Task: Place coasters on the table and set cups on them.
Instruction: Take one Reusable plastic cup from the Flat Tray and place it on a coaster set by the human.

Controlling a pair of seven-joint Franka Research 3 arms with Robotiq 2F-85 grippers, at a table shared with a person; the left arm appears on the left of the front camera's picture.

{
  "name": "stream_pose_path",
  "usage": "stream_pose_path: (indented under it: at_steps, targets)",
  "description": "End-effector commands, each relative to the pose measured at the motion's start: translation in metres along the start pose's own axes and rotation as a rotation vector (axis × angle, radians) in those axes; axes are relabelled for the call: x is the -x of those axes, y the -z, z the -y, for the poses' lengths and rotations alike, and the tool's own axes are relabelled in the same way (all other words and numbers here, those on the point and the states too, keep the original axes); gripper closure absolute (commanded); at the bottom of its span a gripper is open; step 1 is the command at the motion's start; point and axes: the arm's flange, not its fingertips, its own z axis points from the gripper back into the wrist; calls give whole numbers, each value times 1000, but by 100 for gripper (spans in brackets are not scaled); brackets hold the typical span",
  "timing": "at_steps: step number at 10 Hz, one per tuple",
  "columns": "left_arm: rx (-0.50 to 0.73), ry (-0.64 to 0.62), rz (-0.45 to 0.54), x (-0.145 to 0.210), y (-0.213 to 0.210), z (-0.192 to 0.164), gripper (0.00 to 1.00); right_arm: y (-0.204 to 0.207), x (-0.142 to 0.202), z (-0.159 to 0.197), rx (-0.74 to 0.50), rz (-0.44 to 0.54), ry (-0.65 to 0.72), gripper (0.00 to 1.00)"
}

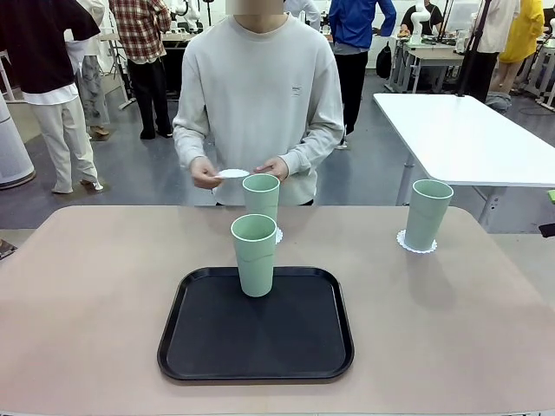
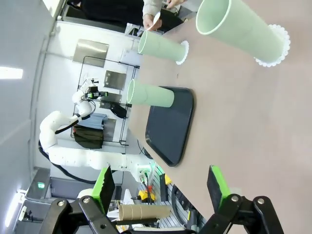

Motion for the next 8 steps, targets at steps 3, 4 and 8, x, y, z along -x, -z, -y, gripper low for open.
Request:
stream_pose_path:
  at_steps: [3, 4, 8]
  targets:
    - [0, 4, 0, 1, -1, 3, 0, -3, 0, 0, 9, 9, 12, 0]
    - [0, 4, 0, 1, -1, 3, 0, -3, 0, 0, 9, 9, 12, 0]
    - [0, 4, 0, 1, -1, 3, 0, -3, 0, 0, 9, 9, 12, 0]
